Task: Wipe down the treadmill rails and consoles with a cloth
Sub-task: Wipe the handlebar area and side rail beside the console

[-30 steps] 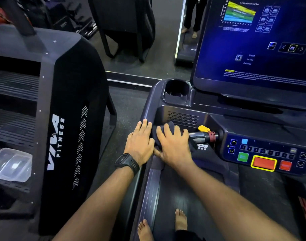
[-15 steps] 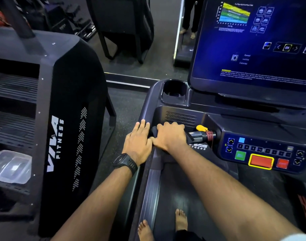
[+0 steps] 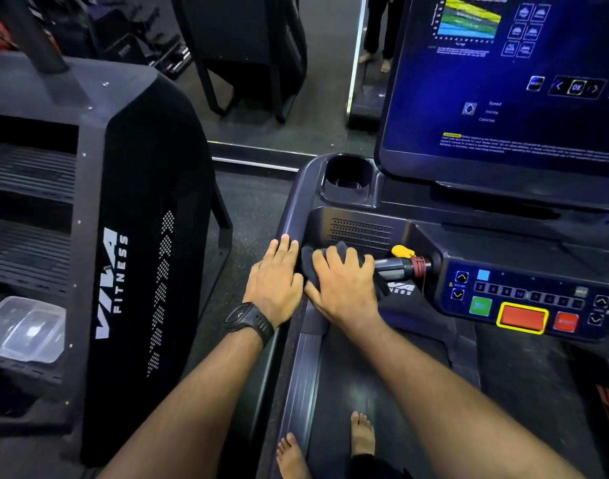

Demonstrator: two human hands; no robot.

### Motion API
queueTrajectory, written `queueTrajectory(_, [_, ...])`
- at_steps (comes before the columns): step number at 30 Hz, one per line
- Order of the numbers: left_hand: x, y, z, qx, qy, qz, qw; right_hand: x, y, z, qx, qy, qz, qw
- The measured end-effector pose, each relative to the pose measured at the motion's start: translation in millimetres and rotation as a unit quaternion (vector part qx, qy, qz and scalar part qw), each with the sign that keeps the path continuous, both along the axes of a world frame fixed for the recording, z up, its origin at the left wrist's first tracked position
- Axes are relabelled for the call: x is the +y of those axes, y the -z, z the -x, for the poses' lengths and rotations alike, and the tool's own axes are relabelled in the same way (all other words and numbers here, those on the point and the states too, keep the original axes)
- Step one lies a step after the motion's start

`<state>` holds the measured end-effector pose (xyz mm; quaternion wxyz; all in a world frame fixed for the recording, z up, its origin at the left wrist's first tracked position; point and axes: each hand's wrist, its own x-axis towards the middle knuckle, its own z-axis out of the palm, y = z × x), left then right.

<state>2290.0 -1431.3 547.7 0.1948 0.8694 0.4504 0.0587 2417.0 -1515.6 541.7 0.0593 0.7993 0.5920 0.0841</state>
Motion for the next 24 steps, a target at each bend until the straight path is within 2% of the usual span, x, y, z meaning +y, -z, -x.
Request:
queueTrajectory(4, [-0.6,2.3,3.0,0.003,0.006,-0.005,1.0,38.4,-19.8,-15.1,0.086,0.041,0.038,0.995])
queueTrajectory(9, [-3.3,1.6,4.5,0.018,0.01,-0.018,1.0,-5.4,-5.0,-11.5,0.006,0.012,-0.016,1.0])
queueTrajectory(11, [-2.7,0.9,3.9,0.024,0.014,-0.021,0.999,8.2,-12.5,-21.4,0.041,0.0,-0.003,0.999])
queueTrajectory(14, [-4.9,-0.2,4.9,0.031,0.013,-0.022,0.999,32.1,-23.6,-29.3,0.078,0.041,0.044,0.995])
queueTrajectory(17, [-6.1,0.4,4.2,0.033,0.013,-0.025,0.999,-0.3,-10.0,-20.4,0.035,0.03,-0.023,0.999])
queueTrajectory(20, [-4.7,1.3,3.2,0.03,0.015,-0.024,0.999,-24.4,2.7,-27.7,-0.005,-0.017,-0.041,0.999])
queueTrajectory(24, [-4.6,1.4,3.8,0.037,0.015,-0.021,0.999,16.2,-24.9,-41.3,0.07,0.065,0.01,0.995])
